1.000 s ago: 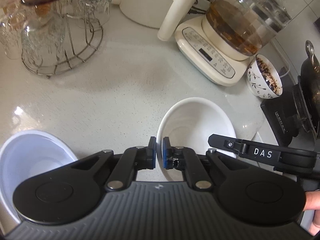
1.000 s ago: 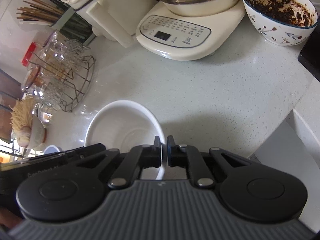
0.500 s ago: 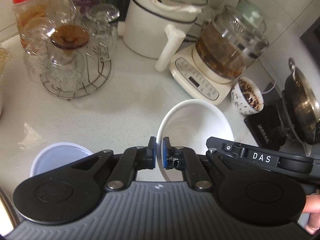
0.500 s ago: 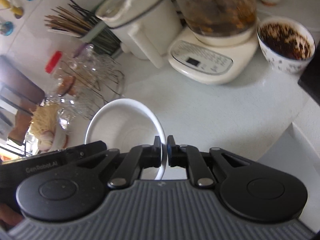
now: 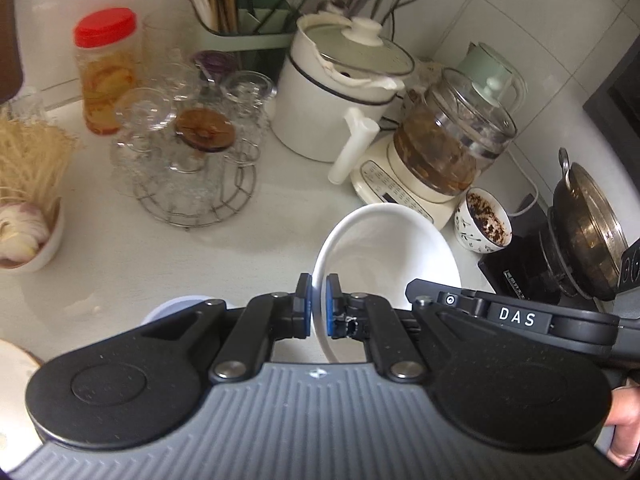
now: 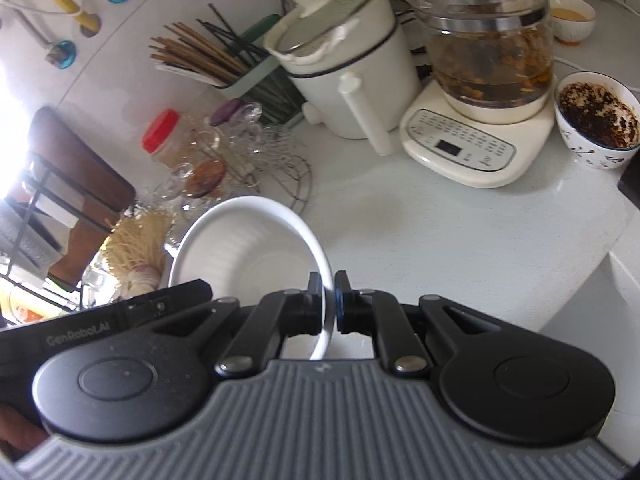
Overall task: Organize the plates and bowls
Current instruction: 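Lift the white ceramic bowl with both grippers toward the plastic bowls, then lower the ceramic bowl into the nested plastic bowls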
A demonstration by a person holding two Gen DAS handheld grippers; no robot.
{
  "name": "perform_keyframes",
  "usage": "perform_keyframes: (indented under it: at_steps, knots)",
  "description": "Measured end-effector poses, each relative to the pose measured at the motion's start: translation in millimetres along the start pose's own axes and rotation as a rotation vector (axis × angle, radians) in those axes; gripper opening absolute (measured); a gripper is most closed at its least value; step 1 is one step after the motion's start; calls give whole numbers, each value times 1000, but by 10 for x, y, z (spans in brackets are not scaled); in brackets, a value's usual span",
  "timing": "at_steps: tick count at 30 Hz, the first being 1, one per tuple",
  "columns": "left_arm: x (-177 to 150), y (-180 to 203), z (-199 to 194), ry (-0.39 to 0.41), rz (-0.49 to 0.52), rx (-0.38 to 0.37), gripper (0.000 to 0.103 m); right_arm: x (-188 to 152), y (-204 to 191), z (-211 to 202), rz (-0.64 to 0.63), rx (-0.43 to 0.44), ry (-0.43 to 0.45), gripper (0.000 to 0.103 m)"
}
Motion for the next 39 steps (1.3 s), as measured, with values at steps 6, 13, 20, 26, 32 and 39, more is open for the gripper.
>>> perform_keyframes:
  at_steps: [6, 13, 20, 26, 32, 39]
  knots:
    - [-77, -317, -247, 36, -48, 42, 8, -106, -299, 94, -31, 43, -13, 9]
    - [-175, -731, -456, 59, -114, 106, 8, -273, -648, 323, -101, 93, -68, 9]
    - [-361, -1054, -382, 24, -174, 154, 8, -470, -795, 591, -156, 85, -141, 11]
    - [-534, -1138, -191, -38, -176, 165, 8, -610, -732, 742, -180, 39, -184, 11]
    - [-619, -1189, -110, -60, -178, 172, 8, -701, -691, 811, -176, 27, -195, 11]
    - [-641, -1198, -77, -68, -169, 181, 8, -700, -656, 799, -154, 23, -172, 12]
Point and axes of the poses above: each gripper's, at about its wrist camera, not at the fingertips, and z roughly the way its jaws point, y to its right, x to its top, the point moved 5 cm from there along z, roughly the way its jaws point, and after that the axes turned 12 degrees about y, right-handed, at the moved point
